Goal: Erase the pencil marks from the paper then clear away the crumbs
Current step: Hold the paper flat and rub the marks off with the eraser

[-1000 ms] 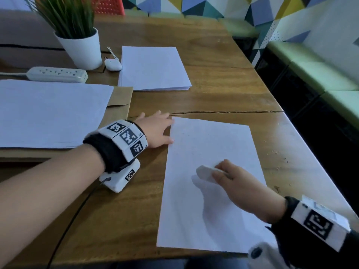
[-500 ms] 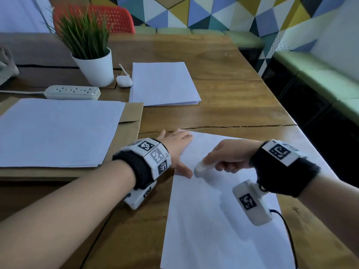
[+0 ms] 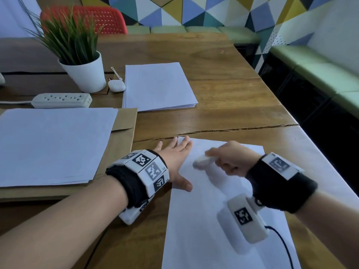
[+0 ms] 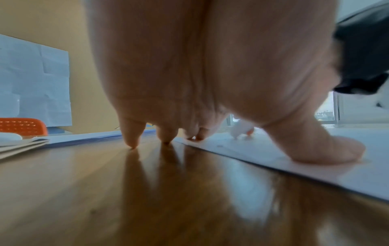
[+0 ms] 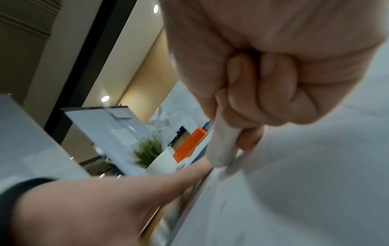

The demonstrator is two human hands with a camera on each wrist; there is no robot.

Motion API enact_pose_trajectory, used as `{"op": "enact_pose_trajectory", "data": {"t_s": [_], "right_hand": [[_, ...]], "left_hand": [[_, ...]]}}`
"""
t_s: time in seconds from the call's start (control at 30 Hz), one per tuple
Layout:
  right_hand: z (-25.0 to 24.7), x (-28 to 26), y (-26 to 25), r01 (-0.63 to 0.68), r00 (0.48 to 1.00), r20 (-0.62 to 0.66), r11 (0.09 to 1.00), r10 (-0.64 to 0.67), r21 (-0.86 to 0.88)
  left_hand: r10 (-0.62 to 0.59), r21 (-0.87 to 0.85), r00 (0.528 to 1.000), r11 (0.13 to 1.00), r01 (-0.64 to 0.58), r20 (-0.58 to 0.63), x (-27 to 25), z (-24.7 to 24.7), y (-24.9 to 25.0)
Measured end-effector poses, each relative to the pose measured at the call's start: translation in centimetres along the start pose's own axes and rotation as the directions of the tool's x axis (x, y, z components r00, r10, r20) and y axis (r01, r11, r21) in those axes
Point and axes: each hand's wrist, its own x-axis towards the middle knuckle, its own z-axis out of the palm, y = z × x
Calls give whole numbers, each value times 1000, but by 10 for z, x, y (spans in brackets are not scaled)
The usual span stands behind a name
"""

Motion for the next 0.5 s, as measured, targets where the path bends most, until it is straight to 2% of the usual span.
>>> {"op": "enact_pose_trajectory", "data": {"t_s": [0.07, 0.13, 0.23, 0.3, 0.37, 0.43, 0.5], "right_hand": [[-7, 9, -6, 40, 991, -131, 993, -25, 114], [-10, 11, -7, 76, 985, -163, 993, -60, 93], [-11, 1, 4, 42, 999, -31, 996, -44, -81], [-13, -11, 13, -14, 992, 119, 984, 36, -177], [-19, -18, 17, -73, 971, 210, 975, 117, -208], [-24, -16, 14, -111, 970, 194, 978, 146, -179], [-26, -7, 7, -110, 988, 99, 989, 119, -94]], "left_hand": [[-4, 5, 1000, 1000, 4, 6, 0, 0, 1], [-2, 5, 1000, 1000, 2, 11, 1, 1, 1], [3, -1, 1000, 1000, -3, 13, 1, 1, 1], [17, 3, 1000, 1000, -17, 21, 0, 2, 2], [30, 8, 999, 1000, -30, 30, 1, 3, 3], [32, 9, 999, 999, -33, 40, 1, 2, 4], [28, 5, 999, 1000, -28, 45, 1, 1, 5]]}}
